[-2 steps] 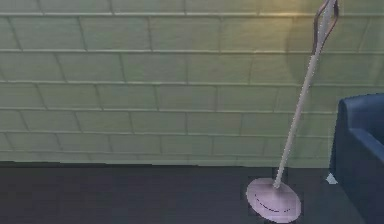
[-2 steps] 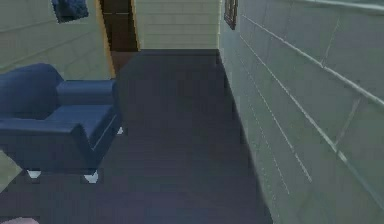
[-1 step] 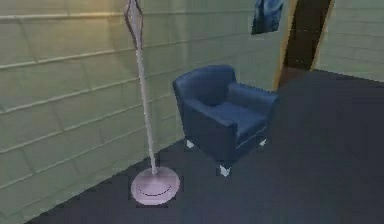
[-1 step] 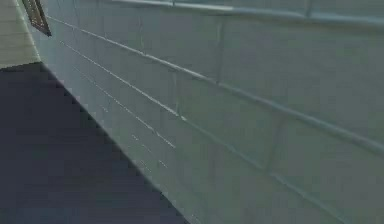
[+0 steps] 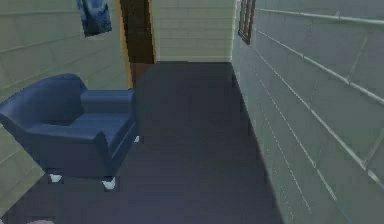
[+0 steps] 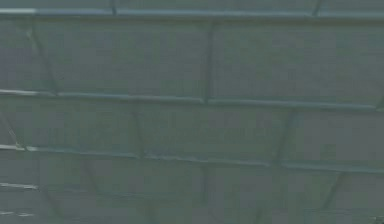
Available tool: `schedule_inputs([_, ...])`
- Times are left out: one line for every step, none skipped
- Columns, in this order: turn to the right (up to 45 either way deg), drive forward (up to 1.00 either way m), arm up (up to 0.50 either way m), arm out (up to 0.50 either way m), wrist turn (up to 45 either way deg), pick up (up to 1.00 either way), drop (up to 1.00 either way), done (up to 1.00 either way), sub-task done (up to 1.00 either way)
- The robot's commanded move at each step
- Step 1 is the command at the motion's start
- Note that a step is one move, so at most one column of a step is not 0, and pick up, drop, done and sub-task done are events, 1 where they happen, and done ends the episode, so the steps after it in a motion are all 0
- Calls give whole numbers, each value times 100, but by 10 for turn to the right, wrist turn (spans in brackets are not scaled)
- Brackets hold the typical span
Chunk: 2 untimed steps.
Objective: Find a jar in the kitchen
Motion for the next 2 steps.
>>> schedule_inputs([0,100,0,0,0,0,0,0,0])
schedule_inputs([30,0,0,0,0,0,0,0,0])
